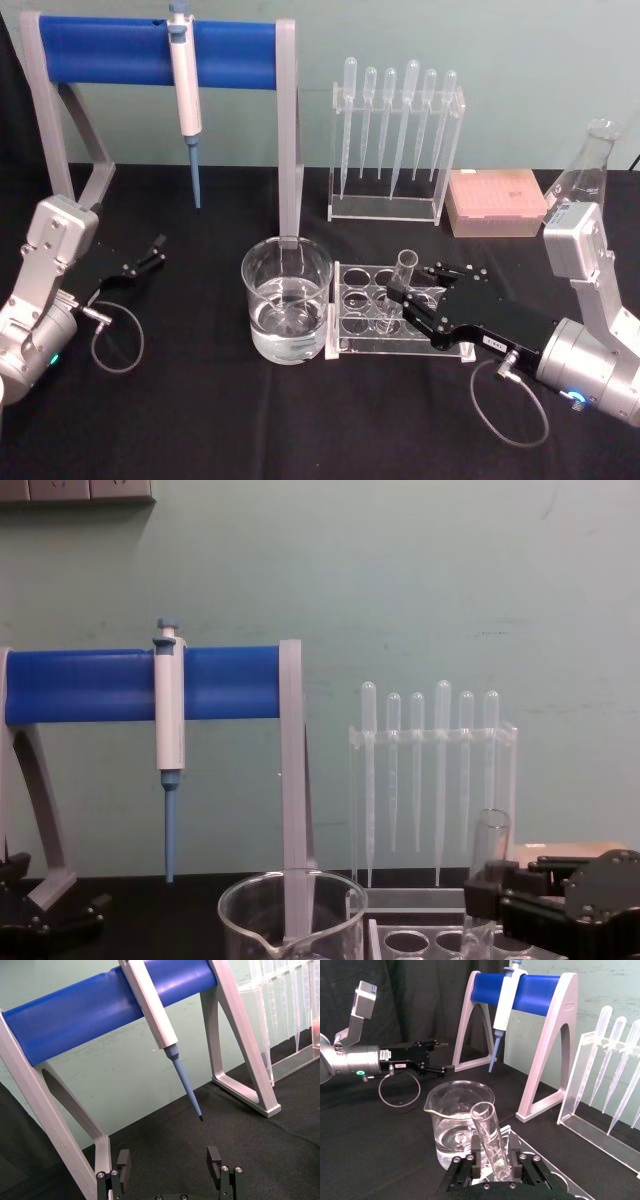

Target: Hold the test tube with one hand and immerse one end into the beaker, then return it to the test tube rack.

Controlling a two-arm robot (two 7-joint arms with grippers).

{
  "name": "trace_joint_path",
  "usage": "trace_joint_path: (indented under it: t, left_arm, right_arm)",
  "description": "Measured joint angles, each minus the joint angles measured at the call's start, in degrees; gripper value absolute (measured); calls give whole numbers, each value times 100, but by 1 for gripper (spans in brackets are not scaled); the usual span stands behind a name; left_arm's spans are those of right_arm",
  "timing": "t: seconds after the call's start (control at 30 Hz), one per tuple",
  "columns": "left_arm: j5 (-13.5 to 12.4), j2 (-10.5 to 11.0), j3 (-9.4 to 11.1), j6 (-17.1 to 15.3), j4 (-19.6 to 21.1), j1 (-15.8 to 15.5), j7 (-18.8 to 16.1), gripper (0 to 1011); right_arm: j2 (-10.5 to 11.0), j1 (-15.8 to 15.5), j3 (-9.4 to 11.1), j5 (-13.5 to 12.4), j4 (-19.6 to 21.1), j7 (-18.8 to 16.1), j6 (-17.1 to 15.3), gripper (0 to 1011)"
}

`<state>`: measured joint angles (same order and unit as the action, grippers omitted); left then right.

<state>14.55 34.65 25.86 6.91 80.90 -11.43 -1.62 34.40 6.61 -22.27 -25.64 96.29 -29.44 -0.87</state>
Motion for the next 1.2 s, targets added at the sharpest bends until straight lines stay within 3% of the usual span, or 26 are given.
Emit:
trace_joint_path:
  t: [0.07,0.2,0.63,0.93,1.2]
  left_arm:
    - [0,0,0,0,0,0,0,1000]
    - [0,0,0,0,0,0,0,1000]
    - [0,0,0,0,0,0,0,1000]
    - [0,0,0,0,0,0,0,1000]
    - [0,0,0,0,0,0,0,1000]
  right_arm:
    - [1,0,1,-2,0,0,1,279]
    - [1,0,3,-4,0,1,2,243]
    - [1,1,1,-7,-1,-5,1,241]
    - [27,265,44,-370,41,-105,-553,241]
    - [131,498,70,-593,184,-89,-848,241]
